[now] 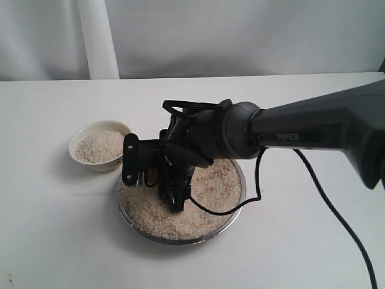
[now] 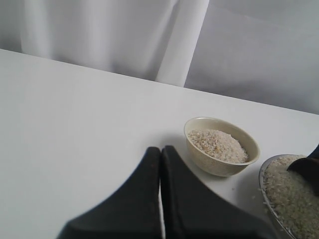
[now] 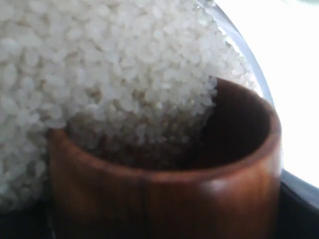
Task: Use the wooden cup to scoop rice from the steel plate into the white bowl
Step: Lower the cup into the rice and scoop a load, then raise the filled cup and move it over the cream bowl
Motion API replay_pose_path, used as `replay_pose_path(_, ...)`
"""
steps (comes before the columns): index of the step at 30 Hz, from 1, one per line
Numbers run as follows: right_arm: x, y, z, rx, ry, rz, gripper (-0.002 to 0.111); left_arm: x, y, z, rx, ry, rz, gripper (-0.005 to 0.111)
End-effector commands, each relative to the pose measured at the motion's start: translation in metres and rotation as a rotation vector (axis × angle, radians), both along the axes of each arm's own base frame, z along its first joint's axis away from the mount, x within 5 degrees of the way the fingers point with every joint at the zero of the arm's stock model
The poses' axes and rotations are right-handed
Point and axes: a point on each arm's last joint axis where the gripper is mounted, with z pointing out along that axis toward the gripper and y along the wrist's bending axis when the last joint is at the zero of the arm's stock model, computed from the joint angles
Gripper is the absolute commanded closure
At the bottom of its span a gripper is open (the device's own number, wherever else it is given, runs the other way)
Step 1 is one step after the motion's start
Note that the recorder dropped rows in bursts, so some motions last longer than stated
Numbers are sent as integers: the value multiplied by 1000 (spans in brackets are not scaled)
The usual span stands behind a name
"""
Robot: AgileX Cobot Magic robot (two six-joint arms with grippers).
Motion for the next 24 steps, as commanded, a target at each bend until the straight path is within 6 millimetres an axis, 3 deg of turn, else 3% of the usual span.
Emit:
replay_pose_path(1,-7,-15,-23,0,103,-91,108,0,0,1,-7,-13,-6,107)
replay_pose_path(9,-14,-46,-19,244,67,-149,108,0,0,1,-7,-13,-6,107)
replay_pose_path(16,-14,-42,-10,433,56,-243,108,0,0,1,-7,-13,-6,107)
replay_pose_path(24,-10,-36,12,609,16,-289,108,0,0,1,-7,-13,-6,107)
